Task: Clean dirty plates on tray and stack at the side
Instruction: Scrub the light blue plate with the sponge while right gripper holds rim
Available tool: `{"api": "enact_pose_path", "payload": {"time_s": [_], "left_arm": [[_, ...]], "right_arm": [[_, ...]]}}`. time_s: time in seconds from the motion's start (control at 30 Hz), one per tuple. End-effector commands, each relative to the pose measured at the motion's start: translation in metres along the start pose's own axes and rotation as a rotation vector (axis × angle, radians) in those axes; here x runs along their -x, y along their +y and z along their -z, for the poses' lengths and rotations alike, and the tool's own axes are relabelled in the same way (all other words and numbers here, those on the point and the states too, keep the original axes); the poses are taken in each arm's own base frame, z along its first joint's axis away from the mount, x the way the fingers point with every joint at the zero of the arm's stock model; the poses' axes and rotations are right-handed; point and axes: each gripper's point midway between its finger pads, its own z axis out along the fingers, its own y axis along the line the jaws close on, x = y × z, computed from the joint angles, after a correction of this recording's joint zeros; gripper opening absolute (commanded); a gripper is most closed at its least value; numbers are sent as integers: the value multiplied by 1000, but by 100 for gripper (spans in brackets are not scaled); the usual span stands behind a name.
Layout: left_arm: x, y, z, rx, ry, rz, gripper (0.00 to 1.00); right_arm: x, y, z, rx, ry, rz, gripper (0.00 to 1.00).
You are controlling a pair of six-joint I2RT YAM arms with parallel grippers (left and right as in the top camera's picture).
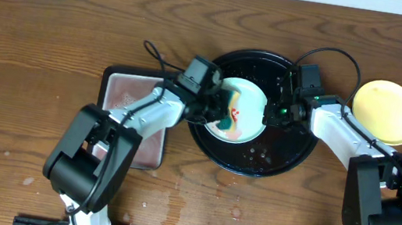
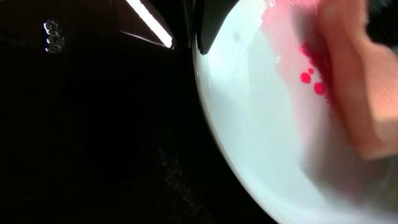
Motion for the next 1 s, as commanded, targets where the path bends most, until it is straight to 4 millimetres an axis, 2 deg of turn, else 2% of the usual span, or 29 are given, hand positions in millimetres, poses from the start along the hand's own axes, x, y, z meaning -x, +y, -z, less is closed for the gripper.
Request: {"api": "enact_pose_path", "payload": {"time_s": [0.0,0.2,0.43,0.6,0.7,0.83,0.97], "left_arm": [[4,-8,2,53,-62,-82,7],[16,3,3,152,-147,-182,7],[23,6,8,210,-156,-332,7],[31,-9,16,211,-154,-431,7],[43,-17,25,254,-188,-474,7],[39,-24,25,250,-180,-499,7],[23,-30,19,257,-140,-596,7]], "right_arm": [[-3,8,-4,26,17,28,1],[-3,8,-4,26,17,28,1],[-3,8,-4,26,17,28,1],[-3,8,-4,26,18,28,1],[-3,8,-4,26,18,28,1],[-3,8,-4,26,17,28,1],[-2,8,-4,26,16,28,1]]}}
